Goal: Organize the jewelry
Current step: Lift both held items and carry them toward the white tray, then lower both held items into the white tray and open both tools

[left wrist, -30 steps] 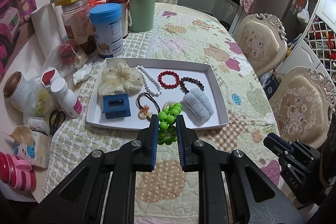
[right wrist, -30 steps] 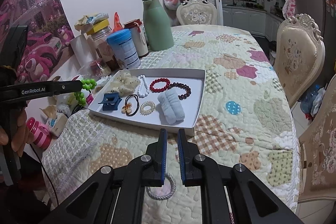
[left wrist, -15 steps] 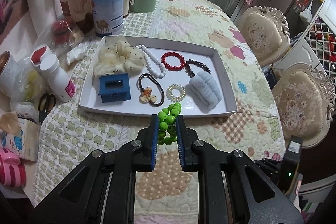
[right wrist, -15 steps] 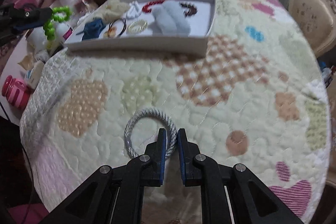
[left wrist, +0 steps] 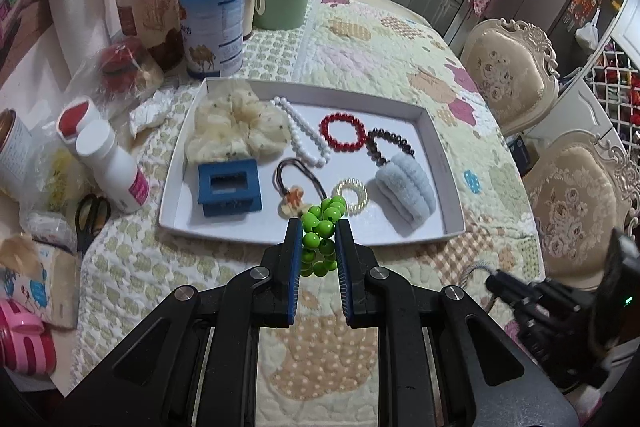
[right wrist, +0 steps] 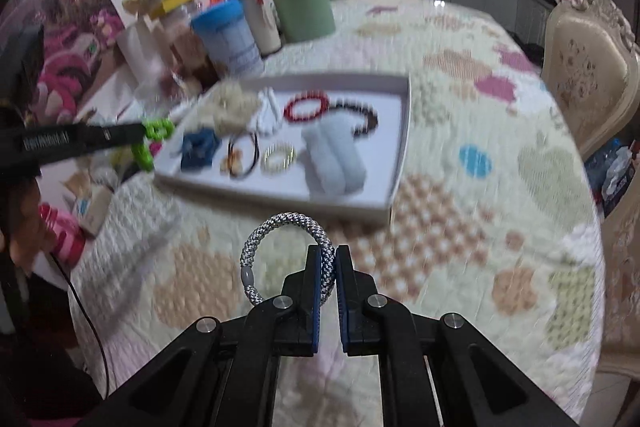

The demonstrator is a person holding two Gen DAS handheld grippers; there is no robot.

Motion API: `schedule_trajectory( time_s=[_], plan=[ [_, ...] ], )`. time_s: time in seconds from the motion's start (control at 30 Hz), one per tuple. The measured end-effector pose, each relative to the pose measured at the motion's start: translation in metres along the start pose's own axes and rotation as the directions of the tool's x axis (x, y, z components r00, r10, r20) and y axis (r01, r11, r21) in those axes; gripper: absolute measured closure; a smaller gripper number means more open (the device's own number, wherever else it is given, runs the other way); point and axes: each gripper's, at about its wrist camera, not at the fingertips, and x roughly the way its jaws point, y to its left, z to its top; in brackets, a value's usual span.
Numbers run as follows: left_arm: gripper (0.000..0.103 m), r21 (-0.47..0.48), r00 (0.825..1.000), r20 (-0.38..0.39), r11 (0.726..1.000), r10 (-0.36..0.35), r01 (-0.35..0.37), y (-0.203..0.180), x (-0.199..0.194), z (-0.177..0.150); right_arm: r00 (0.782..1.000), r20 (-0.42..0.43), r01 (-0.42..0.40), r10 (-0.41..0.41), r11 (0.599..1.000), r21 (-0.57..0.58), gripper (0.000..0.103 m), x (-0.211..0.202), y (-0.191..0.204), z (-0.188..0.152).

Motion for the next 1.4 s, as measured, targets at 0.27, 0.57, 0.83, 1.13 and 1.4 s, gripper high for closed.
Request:
schedule_trajectory(
  time_s=[0.27, 0.57, 0.83, 1.13, 1.4],
  plan=[
    [0.088, 0.017, 0.999, 0.009, 0.999, -0.038, 0.038, -0.004, 0.009, 0.023, 0.999, 0.043, 0.022, -0.02, 0.999, -0.046, 0.097, 0.0, 0.011, 0.047],
    [0.088, 0.015, 0.999, -0.015, 0.999, -0.05, 0.051, -0.001, 0.031, 0.045, 0.998, 0.052, 0.045, -0.042, 0.998, -0.053, 0.097, 0.019, 0.009, 0.088],
    [0.088, 0.031, 0.999, -0.046, 0.999, -0.028, 0.03, -0.007, 0.066, 0.058, 0.997, 0.014, 0.072, -0.072, 0.997, -0.017, 0.097, 0.054, -0.01, 0.112],
    [0.088, 0.041, 0.998, -0.07, 0.999, 0.005, -0.002, -0.009, 0.102, 0.065, 0.995, -0.048, 0.087, -0.085, 0.995, 0.039, 0.097, 0.105, -0.036, 0.132],
    [0.088, 0.045, 0.995, -0.092, 0.999, 0.025, -0.021, -0.012, 0.127, 0.065, 0.99, -0.1, 0.111, -0.104, 0.992, 0.059, 0.097, 0.154, -0.052, 0.15]
  ],
)
